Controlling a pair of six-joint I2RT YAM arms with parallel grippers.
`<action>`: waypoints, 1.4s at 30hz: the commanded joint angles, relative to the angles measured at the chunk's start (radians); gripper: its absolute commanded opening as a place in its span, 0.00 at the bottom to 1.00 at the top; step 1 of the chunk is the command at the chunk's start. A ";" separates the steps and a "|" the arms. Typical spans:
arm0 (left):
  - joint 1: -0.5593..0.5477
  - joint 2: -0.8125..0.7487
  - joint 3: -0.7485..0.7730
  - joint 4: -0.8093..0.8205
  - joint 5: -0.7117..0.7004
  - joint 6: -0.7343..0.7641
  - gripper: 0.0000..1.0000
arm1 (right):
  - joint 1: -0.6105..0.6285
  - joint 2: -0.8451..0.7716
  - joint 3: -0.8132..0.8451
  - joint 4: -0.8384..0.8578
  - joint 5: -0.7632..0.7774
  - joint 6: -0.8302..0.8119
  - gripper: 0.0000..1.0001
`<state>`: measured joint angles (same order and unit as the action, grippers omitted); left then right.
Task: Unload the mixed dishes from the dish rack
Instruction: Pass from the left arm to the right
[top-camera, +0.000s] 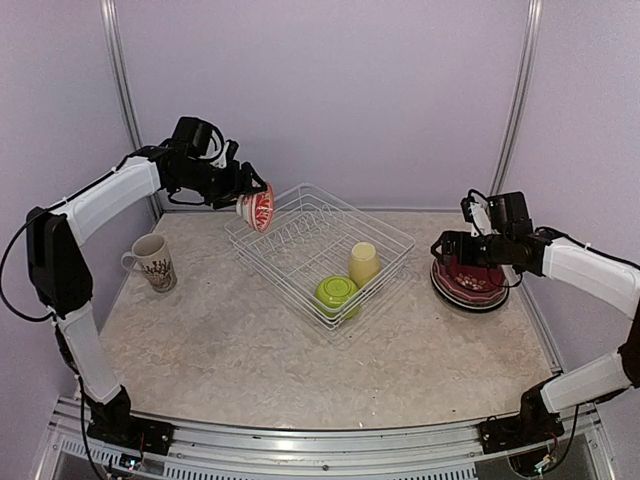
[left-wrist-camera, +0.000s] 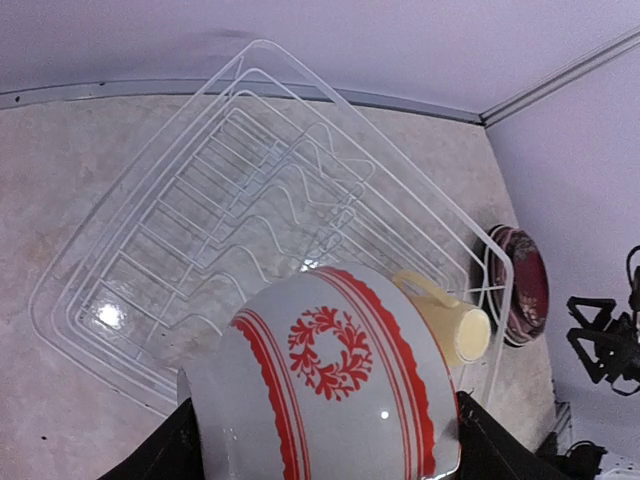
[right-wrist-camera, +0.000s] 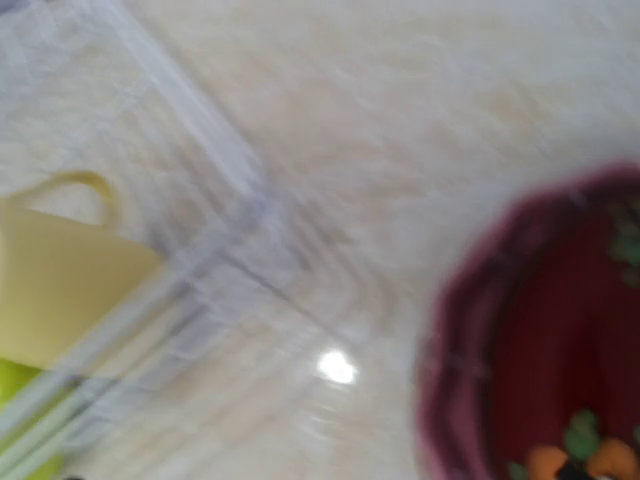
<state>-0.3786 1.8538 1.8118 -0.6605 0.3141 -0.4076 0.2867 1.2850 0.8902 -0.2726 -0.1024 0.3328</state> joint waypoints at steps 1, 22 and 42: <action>0.003 -0.126 -0.103 0.301 0.327 -0.255 0.50 | 0.073 0.014 0.102 -0.028 -0.110 0.031 1.00; -0.257 -0.037 -0.360 0.913 0.503 -0.708 0.50 | 0.250 0.049 0.087 0.217 -0.468 0.263 1.00; -0.442 0.078 -0.325 1.021 0.458 -0.774 0.50 | 0.294 -0.128 -0.098 0.311 -0.246 0.387 0.30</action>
<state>-0.8078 1.8996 1.4479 0.2920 0.7582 -1.1641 0.5667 1.1946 0.8318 0.0154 -0.3954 0.7033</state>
